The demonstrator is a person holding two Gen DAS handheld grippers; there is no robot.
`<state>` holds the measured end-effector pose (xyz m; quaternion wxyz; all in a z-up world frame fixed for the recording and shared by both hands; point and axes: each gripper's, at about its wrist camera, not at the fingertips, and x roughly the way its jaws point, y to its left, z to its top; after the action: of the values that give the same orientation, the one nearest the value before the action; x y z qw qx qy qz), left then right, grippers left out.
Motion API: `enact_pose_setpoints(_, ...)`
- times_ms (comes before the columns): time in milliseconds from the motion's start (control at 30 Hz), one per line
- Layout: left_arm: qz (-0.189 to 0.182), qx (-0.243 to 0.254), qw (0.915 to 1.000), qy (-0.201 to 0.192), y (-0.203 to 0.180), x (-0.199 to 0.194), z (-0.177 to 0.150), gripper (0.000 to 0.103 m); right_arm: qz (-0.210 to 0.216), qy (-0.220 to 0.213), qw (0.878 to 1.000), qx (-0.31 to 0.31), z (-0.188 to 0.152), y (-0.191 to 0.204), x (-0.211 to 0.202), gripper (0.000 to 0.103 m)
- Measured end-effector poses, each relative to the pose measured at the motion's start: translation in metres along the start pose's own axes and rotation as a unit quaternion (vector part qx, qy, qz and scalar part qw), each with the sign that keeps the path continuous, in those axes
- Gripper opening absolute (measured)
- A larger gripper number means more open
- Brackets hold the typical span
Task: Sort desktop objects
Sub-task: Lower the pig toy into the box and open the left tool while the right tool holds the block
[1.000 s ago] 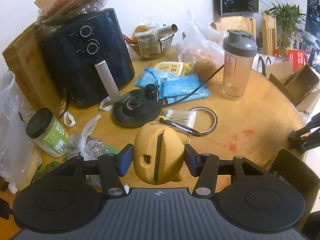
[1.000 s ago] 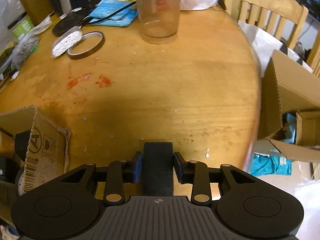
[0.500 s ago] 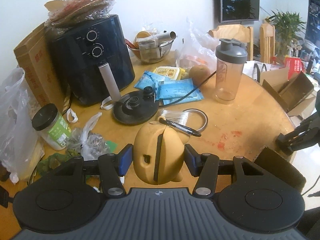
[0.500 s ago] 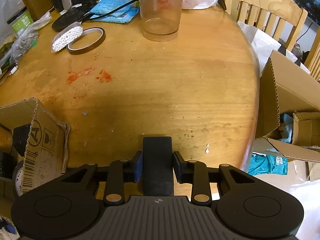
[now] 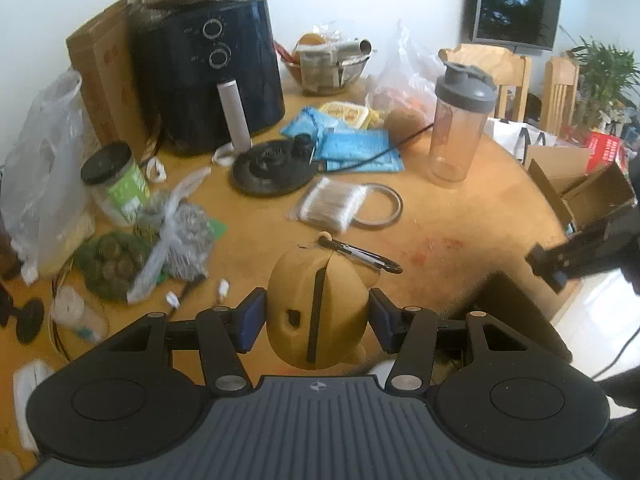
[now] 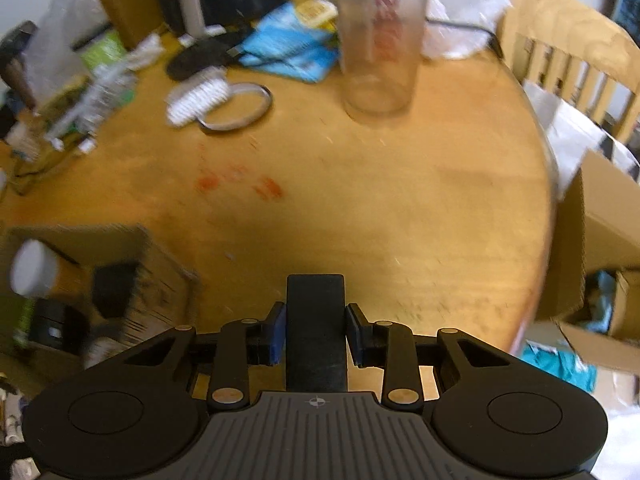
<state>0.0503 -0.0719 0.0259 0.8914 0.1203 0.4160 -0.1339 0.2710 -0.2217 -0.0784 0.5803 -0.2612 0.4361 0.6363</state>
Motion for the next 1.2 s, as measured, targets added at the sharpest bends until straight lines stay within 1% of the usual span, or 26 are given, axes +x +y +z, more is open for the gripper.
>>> enact_pose_setpoints(100,0.004,-0.007,0.9999,0.013,-0.009,-0.001,-0.009,0.054,0.025,-0.017,0.999,-0.011,0.012,0.004,-0.012,0.034)
enact_pose_setpoints(267,0.004,-0.043,0.9983,0.039,-0.02,-0.002,-0.024,0.054,0.063,-0.042,0.997,-0.017,0.028,0.007,-0.028,0.034)
enact_pose_setpoints(333,0.006,-0.047,0.9977,0.048,-0.026,-0.003,-0.031,0.054,0.078,-0.051,0.995,-0.023,0.033,0.009,-0.034,0.034)
enact_pose_setpoints(600,0.014,-0.063,0.993,0.099,-0.047,0.004,-0.055,0.054,0.12,-0.06,0.99,-0.043,0.038,0.02,-0.043,0.034)
enact_pose_setpoints(767,0.012,-0.036,0.9914,0.125,-0.057,0.011,-0.066,0.054,0.123,-0.06,0.989,-0.049,0.033,0.027,-0.046,0.034)
enact_pose_setpoints(833,0.006,-0.038,0.99,0.135,-0.057,0.014,-0.068,0.054,0.124,-0.06,0.989,-0.044,0.031,0.029,-0.048,0.034)
enact_pose_setpoints(900,0.0,-0.029,0.9884,0.149,-0.059,0.017,-0.07,0.054,0.123,-0.06,0.99,-0.042,0.031,0.031,-0.049,0.034)
enact_pose_setpoints(967,0.004,-0.025,0.9866,0.161,-0.059,0.021,-0.071,0.054,0.122,-0.059,0.99,-0.04,0.029,0.033,-0.049,0.034)
enact_pose_setpoints(1067,-0.001,-0.054,0.9825,0.178,-0.051,0.027,-0.07,0.054,0.119,-0.056,0.991,-0.038,0.027,0.036,-0.049,0.034)
enact_pose_setpoints(1200,-0.006,-0.113,0.9709,0.211,-0.035,0.037,-0.066,0.054,0.116,-0.055,0.991,-0.034,0.024,0.041,-0.05,0.034)
